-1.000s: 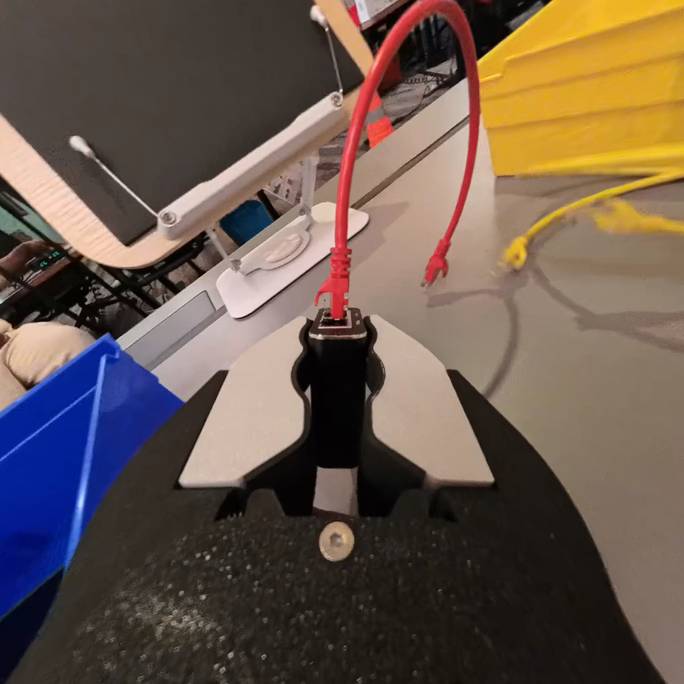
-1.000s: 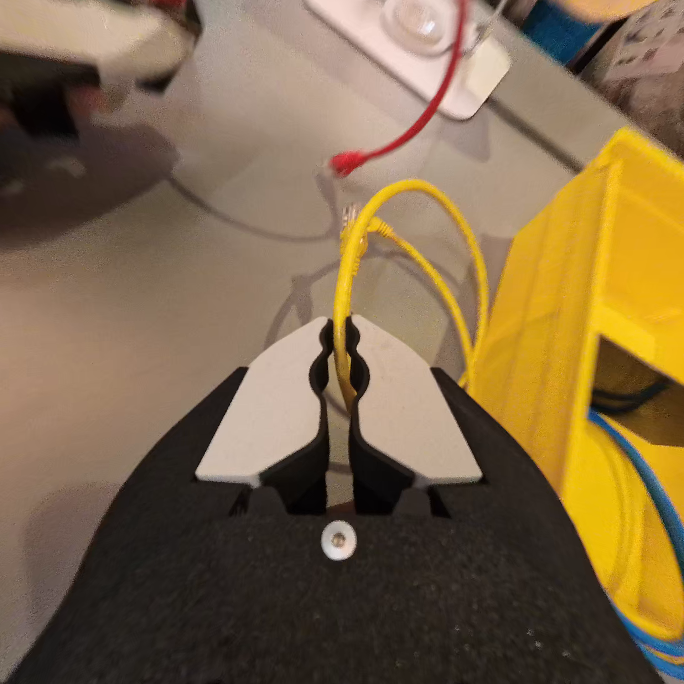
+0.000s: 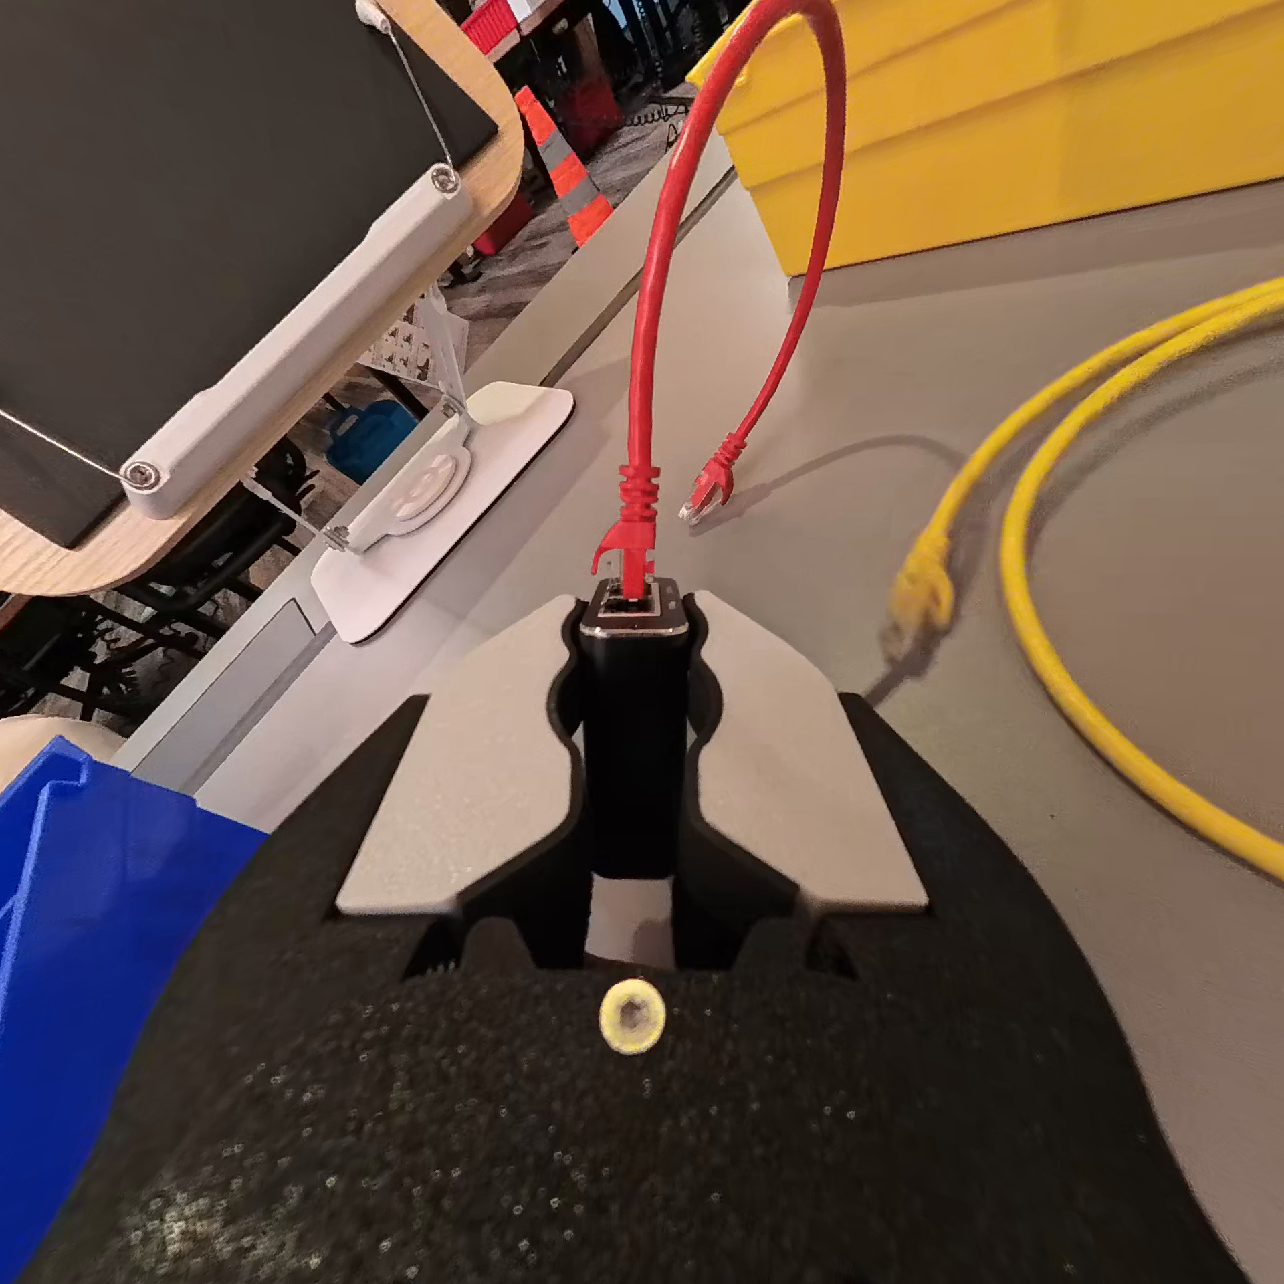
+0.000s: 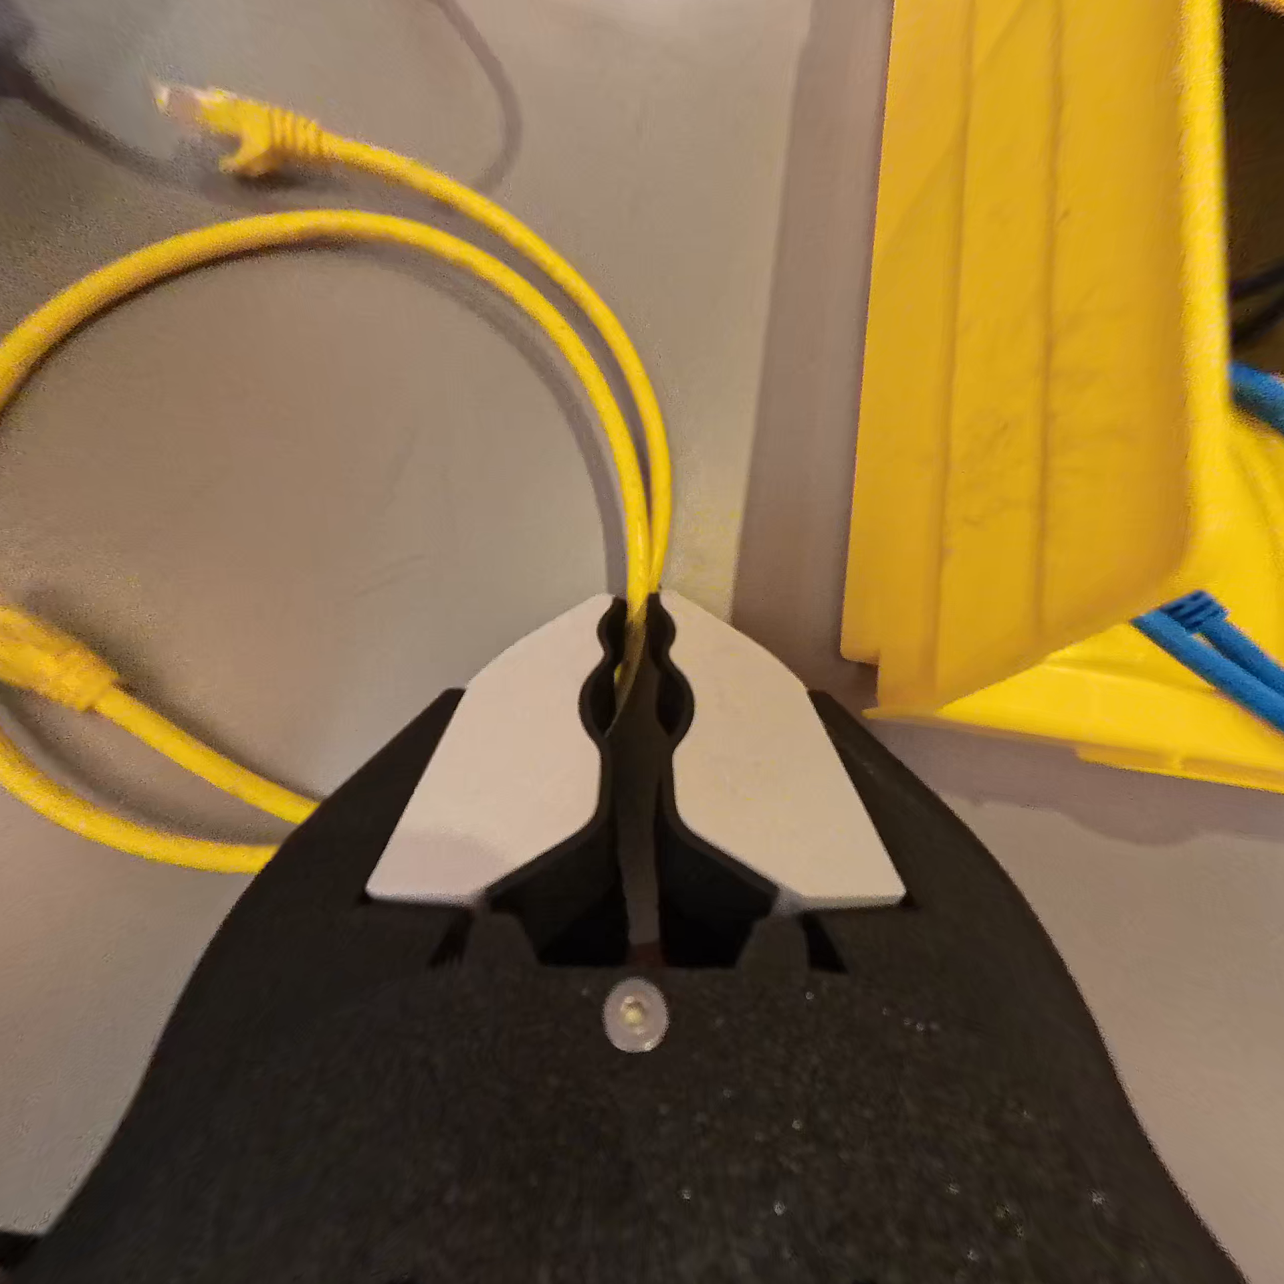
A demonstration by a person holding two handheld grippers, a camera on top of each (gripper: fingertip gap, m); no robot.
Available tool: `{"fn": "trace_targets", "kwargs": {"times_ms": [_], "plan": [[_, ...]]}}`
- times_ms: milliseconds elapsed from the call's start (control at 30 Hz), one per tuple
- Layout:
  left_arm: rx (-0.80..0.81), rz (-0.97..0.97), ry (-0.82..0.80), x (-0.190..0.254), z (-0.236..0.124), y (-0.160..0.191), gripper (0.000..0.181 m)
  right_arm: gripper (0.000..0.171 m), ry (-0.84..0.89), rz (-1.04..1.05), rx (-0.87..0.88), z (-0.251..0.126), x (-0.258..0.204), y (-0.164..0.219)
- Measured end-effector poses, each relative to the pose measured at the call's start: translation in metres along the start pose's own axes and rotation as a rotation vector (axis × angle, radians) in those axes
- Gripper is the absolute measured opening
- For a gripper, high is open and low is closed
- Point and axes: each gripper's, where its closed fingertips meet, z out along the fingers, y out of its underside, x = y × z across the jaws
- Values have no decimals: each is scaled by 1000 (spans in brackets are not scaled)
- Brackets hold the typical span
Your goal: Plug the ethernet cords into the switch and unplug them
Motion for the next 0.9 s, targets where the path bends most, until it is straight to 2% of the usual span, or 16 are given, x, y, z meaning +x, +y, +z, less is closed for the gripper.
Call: {"fn": "trace_targets", "kwargs": {"times_ms": [133,233,400,533,633,800,900], "plan": [[-2,-16,-4,-4,0,1,25,5,38,-87,112,-37,8,-29],[-5,-30,-1,-5,0,3,25,5,92,-100,243,-92,30,-68],[-7,-31,5,-3,1,3,26,5,325,-98,424,-193,107,-120],[-7,-31,5,-4,1,2,26,5,436,7,478,-232,176,-131],[-10,-31,3,-5,1,3,25,5,426,113,480,-225,212,-127],[-13,-29,5,-5,1,4,25,5,313,210,255,-138,232,-82],[-14,-27,5,-5,1,4,25,5,275,218,84,-100,232,-49]]}}
